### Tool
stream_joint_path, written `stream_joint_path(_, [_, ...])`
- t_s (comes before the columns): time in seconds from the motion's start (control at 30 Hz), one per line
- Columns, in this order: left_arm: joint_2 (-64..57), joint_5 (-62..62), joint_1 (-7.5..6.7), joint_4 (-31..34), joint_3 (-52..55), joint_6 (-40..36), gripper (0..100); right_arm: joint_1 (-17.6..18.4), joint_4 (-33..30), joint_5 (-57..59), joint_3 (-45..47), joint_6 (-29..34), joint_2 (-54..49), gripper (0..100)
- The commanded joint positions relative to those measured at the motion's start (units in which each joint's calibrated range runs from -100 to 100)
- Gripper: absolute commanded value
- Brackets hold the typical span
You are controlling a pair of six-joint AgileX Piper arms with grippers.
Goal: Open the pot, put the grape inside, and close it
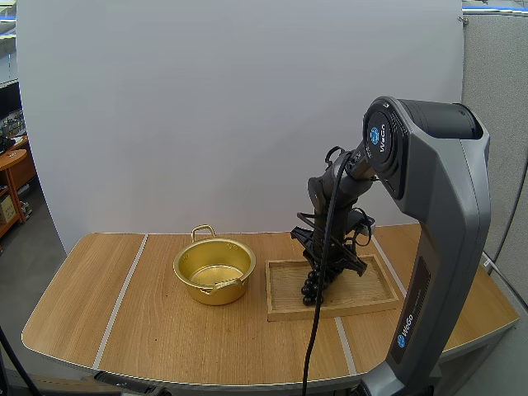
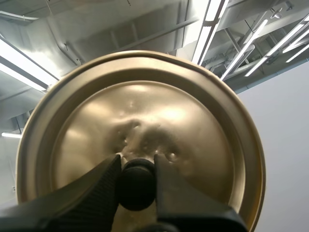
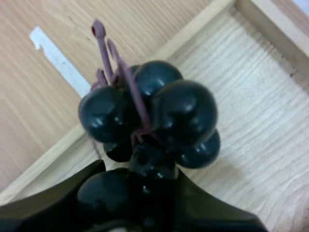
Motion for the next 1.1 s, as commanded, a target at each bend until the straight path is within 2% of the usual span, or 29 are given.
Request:
stream_joint_path(0.0, [-0.1,-1.6,-0.13,0.4,-0.3,-0.5,0,-0.2,-0.3,0.4,-1.5,-3.0,-2.3,0])
stream_joint_path(0.2, [-0.1,-1.6,-0.13,0.4,-0.3,-0.5,0,-0.2,-0.3,-0.5,-1.6,-7.5,-9.4,0])
stream_joint_path(0.5, [-0.1,-1.6,-0.13,0.4,-0.3,-0.5,0,0.9,-0.3,-3.0,-1.6,-24.9,-23.5,0])
stream_joint_path(0.57, [-0.1,-1.6,-0.13,0.4,-0.3,-0.5,0,2.2,-0.3,-3.2,-1.6,-29.3,-25.7,0])
stream_joint_path(0.8, [-0.1,-1.6,-0.13,0.4,-0.3,-0.5,0,9.7,-0.3,-3.2,-1.6,-37.8,-28.3,0])
stream_joint_path(1.07, [-0.1,-1.6,-0.13,0.4,-0.3,-0.5,0,18.3,-0.3,-6.8,-1.6,-38.9,-28.1,0])
